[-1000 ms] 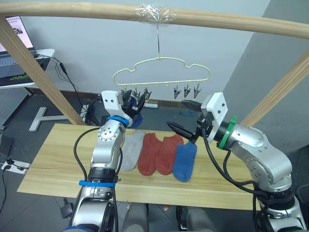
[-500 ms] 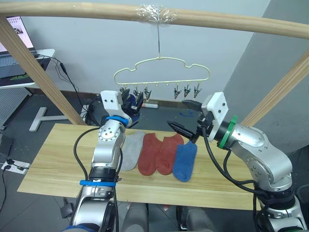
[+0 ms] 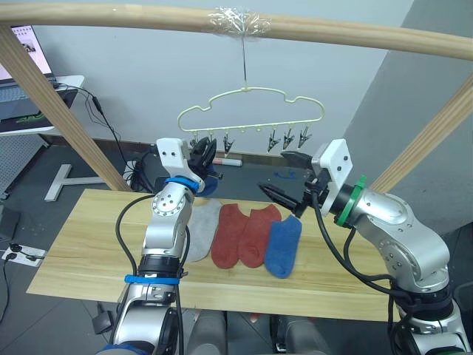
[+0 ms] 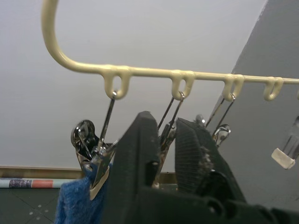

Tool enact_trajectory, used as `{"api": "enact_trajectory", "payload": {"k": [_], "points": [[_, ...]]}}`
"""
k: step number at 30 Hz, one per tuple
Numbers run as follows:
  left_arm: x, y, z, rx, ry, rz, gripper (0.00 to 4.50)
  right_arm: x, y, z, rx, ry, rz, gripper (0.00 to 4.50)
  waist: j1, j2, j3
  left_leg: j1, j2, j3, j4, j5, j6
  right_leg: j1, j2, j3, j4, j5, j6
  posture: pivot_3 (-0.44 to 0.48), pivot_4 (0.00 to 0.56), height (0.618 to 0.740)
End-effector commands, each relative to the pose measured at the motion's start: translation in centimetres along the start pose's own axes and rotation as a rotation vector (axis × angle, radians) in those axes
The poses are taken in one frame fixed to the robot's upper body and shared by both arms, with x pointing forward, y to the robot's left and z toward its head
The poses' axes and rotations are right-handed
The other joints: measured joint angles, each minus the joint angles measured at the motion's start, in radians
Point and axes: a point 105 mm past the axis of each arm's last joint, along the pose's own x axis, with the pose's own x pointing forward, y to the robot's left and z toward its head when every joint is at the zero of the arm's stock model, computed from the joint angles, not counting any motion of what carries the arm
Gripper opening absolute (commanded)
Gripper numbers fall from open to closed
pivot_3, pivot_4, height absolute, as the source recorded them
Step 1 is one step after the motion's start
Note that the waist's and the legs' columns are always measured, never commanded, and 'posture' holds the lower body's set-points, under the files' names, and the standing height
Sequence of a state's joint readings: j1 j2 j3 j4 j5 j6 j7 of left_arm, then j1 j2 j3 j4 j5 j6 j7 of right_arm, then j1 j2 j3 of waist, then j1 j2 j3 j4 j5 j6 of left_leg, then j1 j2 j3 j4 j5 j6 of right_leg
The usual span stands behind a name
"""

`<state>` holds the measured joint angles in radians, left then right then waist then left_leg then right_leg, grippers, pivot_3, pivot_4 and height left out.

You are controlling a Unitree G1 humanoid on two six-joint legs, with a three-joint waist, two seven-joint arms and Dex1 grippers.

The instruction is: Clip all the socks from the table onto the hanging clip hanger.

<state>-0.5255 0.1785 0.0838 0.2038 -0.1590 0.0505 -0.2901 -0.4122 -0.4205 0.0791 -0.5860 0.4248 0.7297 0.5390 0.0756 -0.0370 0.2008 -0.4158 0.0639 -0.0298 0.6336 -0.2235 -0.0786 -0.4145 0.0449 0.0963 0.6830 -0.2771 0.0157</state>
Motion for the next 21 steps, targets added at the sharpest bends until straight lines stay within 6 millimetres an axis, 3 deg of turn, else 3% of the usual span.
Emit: {"api": "enact_trajectory", "payload": {"k": [1,5,9,11,15,18,21], "points": [[0.4,-0.2,1.7,-0.002,-0.070,-0.012,0.01,-0.3,0.1,1.2,-0.025,-0.047,-0.002,4.50,0.000,0.000,0.000,0.000,0.000,0.000,0.000,0.000,0.000,0.000,0.000,0.000,0.000,0.000,0.000,0.150,0.185,0.740],[0.3,-0.3,1.6,-0.008,-0.064,-0.018,0.01,-0.2,0.1,1.0,-0.014,-0.041,-0.004,4.50,0.000,0.000,0.000,0.000,0.000,0.000,0.000,0.000,0.000,0.000,0.000,0.000,0.000,0.000,0.000,0.153,0.187,0.740],[0.3,-0.3,1.4,-0.006,-0.047,-0.020,0.01,-0.1,0.0,-0.6,0.023,0.011,-0.035,4.50,0.000,0.000,0.000,0.000,0.000,0.000,0.001,0.000,0.000,0.001,0.000,0.000,0.000,0.000,0.000,0.156,0.187,0.740],[0.0,-0.4,1.0,-0.022,-0.031,-0.034,0.01,0.0,-0.5,-5.4,0.039,0.197,-0.147,4.50,0.000,-0.001,-0.001,0.000,0.000,0.000,0.001,0.000,0.000,0.001,0.000,0.000,0.000,0.000,0.000,0.162,0.189,0.740],[-0.5,0.1,0.7,-0.026,-0.009,-0.036,0.01,0.4,-0.6,-12.1,0.170,0.353,-0.289,4.50,-0.003,-0.001,-0.001,0.002,0.000,-0.001,0.001,0.000,0.000,0.003,0.000,0.000,0.000,0.000,0.000,0.162,0.189,0.740],[-0.6,-0.3,0.6,-0.027,0.003,-0.060,0.01,0.5,-0.9,-15.6,0.187,0.473,-0.343,4.50,-0.013,-0.001,-0.001,0.004,0.000,0.000,0.001,0.000,0.000,0.004,0.000,0.000,0.000,0.000,0.000,0.172,0.185,0.740],[-0.7,-0.5,0.7,-0.029,0.003,-0.066,0.01,0.3,-1.2,-17.6,0.204,0.547,-0.378,4.50,-0.019,-0.001,-0.001,0.003,0.000,0.000,0.002,0.000,0.000,0.004,0.000,0.000,0.000,0.001,0.001,0.172,0.185,0.740]]}}
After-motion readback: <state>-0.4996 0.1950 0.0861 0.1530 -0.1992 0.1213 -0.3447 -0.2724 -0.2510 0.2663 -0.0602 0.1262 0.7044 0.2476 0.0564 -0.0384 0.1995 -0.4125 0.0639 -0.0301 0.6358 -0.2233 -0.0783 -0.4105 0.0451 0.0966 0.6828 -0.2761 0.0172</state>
